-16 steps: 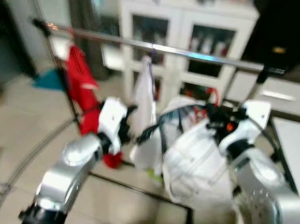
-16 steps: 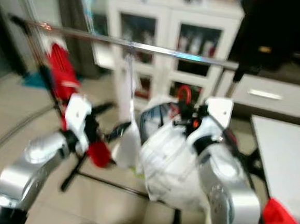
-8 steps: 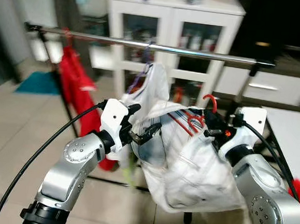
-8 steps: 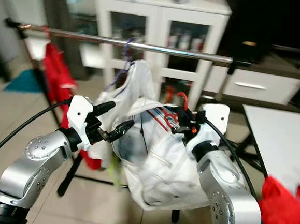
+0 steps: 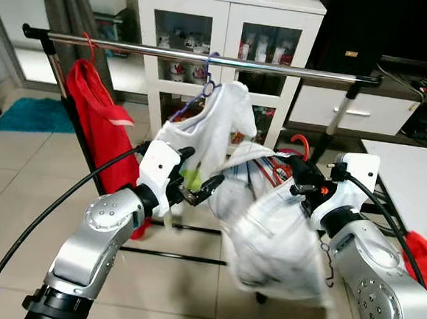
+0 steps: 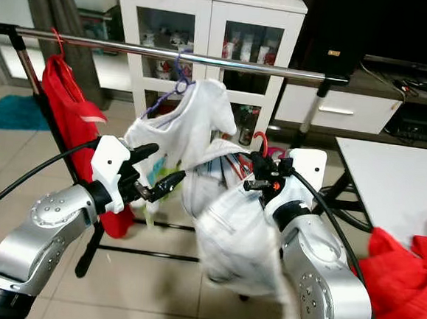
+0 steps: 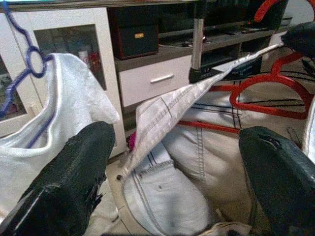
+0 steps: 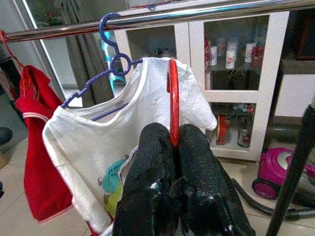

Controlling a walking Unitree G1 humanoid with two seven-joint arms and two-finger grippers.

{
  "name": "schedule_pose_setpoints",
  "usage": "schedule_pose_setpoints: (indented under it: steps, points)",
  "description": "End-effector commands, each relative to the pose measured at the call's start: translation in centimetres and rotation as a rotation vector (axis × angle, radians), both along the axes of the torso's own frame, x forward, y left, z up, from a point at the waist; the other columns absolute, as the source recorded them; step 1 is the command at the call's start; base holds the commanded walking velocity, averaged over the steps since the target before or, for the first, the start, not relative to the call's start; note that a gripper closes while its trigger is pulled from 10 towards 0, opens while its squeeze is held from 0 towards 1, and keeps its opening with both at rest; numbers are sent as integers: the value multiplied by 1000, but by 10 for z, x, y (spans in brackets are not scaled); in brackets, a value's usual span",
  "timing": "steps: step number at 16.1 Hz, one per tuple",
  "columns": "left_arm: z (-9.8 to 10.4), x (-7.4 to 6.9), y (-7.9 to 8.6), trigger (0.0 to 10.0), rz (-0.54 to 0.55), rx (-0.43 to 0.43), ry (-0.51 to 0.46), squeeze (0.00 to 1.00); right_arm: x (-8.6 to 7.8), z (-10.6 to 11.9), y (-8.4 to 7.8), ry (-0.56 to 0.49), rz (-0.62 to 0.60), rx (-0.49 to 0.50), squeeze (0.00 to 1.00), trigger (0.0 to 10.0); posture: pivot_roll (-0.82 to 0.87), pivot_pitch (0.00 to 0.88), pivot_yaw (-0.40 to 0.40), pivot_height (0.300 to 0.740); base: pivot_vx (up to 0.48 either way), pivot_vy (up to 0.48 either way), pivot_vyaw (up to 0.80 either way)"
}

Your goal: Hang hanger

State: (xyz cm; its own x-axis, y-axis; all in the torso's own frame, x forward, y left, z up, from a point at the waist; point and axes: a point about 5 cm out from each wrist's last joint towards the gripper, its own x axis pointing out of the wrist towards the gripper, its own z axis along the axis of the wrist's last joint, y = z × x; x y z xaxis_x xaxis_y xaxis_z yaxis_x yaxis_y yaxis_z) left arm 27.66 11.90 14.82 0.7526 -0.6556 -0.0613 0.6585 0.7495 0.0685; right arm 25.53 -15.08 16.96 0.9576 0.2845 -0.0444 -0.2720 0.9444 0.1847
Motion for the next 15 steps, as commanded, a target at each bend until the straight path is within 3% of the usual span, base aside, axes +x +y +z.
schedule_pose_setpoints:
  steps: [1, 3, 15]
  points:
    - [0, -1, -7, 10000, -19, 8, -9, 0, 0, 13, -5, -56, -10, -5, 0, 10000, -37, 0, 0, 740, 0, -480, 0]
    - [0, 0, -6, 10000, -1, -26, 13, 0, 0, 13, -6, -54, -12, -8, 0, 10000, -37, 0, -1, 740, 0, 0, 0]
    - [1, 1, -6, 10000, -5, -37, 11, 0, 2, 13, -6, -49, -21, -9, 0, 10000, -38, 0, -2, 740, 0, 0, 0]
